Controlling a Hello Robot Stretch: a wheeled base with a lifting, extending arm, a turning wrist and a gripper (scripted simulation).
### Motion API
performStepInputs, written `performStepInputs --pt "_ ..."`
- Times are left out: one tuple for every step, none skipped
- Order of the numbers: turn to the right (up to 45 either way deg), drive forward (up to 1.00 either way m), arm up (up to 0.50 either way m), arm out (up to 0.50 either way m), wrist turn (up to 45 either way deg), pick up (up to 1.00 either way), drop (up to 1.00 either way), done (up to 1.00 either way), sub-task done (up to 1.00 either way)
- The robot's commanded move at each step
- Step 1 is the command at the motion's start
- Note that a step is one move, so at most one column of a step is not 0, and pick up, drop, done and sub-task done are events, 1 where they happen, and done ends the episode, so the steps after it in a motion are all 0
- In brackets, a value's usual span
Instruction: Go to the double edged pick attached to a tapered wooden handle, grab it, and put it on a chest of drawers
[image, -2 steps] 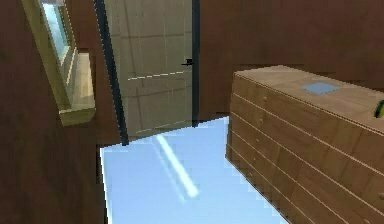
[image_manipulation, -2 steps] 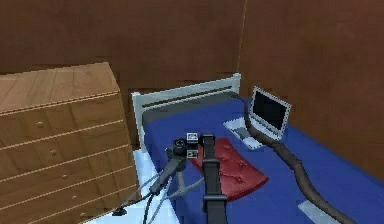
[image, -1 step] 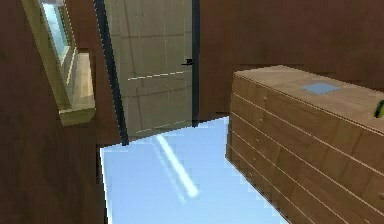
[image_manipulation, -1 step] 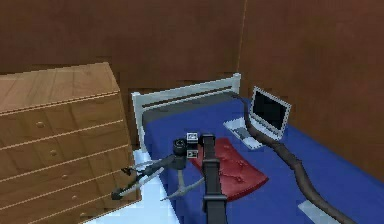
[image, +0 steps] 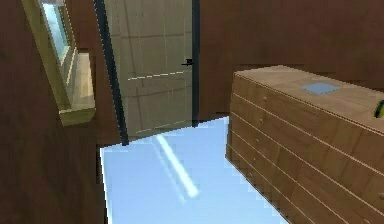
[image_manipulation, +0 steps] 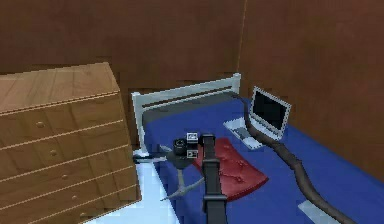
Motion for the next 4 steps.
performStepInputs --pt "0.0 0.0 0.0 0.0 36.0 0.0 0.0 0.0 0.0" --pt "0.0 0.0 -0.3 0.0 0.0 0.0 0.0 0.0 0.0" --pt "0.0 0.0 0.0 0.0 0.0 1.0 0.0 0.0 0.0" --pt "0.0 0.0 0.1 0.0 0.0 0.0 0.0 0.0 0.0"
